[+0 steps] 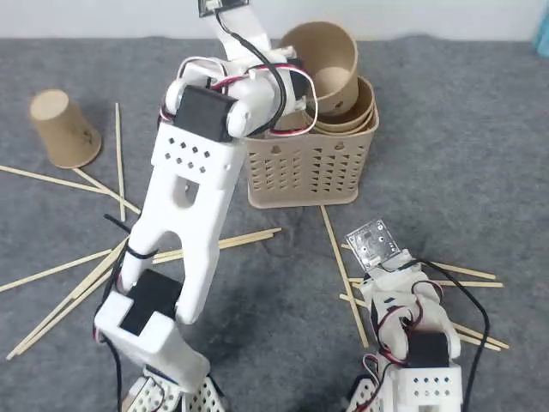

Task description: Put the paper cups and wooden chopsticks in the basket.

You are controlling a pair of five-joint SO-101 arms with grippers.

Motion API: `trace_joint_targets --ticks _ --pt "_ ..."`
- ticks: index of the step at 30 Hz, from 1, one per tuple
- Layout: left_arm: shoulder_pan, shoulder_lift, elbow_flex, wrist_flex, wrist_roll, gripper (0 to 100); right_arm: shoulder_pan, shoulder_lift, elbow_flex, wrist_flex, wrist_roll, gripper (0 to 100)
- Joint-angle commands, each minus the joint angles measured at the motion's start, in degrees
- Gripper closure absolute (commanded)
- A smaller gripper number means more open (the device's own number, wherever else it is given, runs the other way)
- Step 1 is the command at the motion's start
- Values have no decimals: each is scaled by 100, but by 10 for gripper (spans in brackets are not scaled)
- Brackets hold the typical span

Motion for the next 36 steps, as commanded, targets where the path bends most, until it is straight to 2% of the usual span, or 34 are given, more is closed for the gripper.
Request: trace_joint_targets --ticks 1,6,10,12,16,18,26,28,32,34,36 --pt "18 -18 -198 290 -88 985 4 -75 105 -127 105 990" --pt "149 -18 -189 510 -141 984 -4 -75 105 -127 105 990" --pt "229 -9 -189 510 -580 976 -4 -75 105 -127 105 990" --pt "237 -26 -198 580 -633 924 -4 -75 105 -127 105 990" --pt "237 -132 -259 800 -624 754 -4 -75 105 -127 105 990" --pt "237 -264 -277 844 -624 723 -4 -75 105 -127 105 990" --pt "369 -1284 -523 800 -721 806 -4 -75 105 -127 105 990" --pt "589 -1495 -374 756 -1143 847 -4 -75 105 -127 105 990" --pt "1090 -1776 576 422 -2295 995 -4 -75 105 -127 105 990" --pt "1099 -2048 1253 53 -2312 981 -4 -75 105 -119 105 990" --pt "1090 -2470 2105 -659 -2145 986 -4 -75 105 -110 105 990"
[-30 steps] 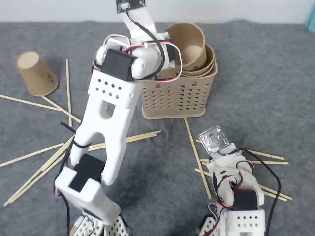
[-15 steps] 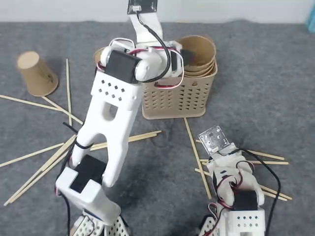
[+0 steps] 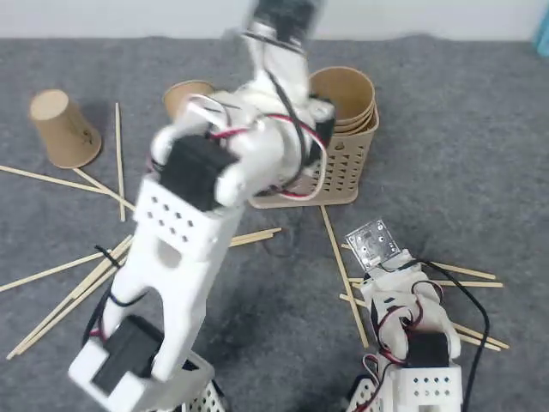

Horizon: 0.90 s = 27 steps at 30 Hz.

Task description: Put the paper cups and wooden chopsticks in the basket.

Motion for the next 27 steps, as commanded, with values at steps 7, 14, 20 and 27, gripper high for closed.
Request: trace_joint_targets --ticks 7,14,20,27 --pt "88 -2796 4919 -4738 123 985 -4 -75 105 -119 105 990" --pt "44 -2444 5420 -5538 123 985 -22 -75 105 -127 105 990" --pt "44 -1231 4532 -5556 123 985 -4 -75 105 -127 105 990" --pt "44 -211 4031 -5565 123 985 -4 -75 105 -127 105 990"
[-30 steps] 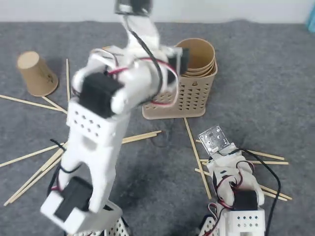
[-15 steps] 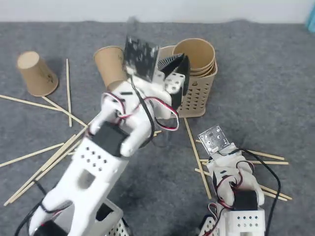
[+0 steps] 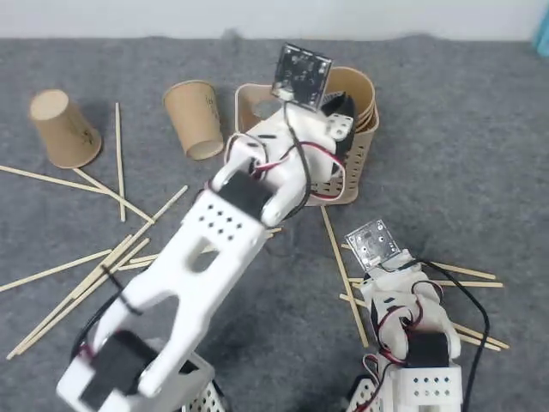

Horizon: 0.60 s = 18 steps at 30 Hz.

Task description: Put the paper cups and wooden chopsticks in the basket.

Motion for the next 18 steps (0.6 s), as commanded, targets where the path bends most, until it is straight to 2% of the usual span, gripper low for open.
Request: trace_joint_targets --ticks 1,11,18 --pt "-18 229 -286 -167 105 985 -4 -75 105 -127 105 990" --pt "-18 545 277 -176 97 985 -22 -75 105 -136 105 990" --pt "-299 -44 40 -141 97 985 -22 -75 105 -136 105 990"
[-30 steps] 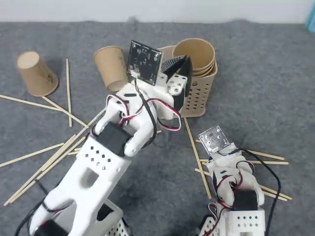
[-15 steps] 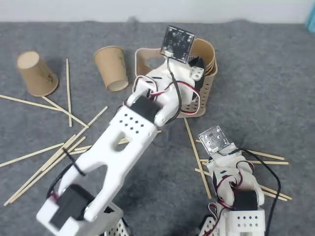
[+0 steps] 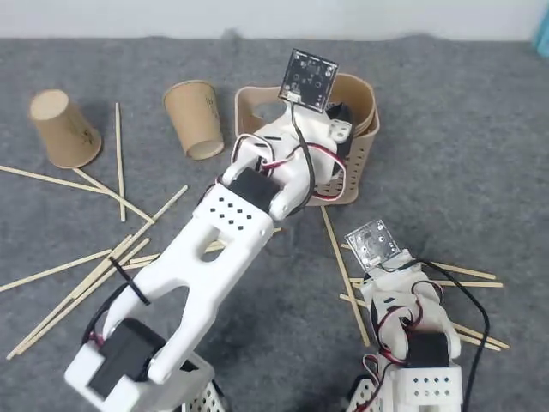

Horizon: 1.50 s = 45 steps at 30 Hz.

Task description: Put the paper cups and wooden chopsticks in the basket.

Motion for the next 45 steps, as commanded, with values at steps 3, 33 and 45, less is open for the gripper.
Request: trace_joint_targets --ticks 3,33,45 --pt "-378 -1178 -251 167 88 985 -22 -75 105 -136 105 990" --pt "-3859 2092 -4277 1618 97 984 -4 -75 105 -127 105 990" --pt "-4000 5354 -7029 1618 501 984 -31 -75 105 -127 105 990"
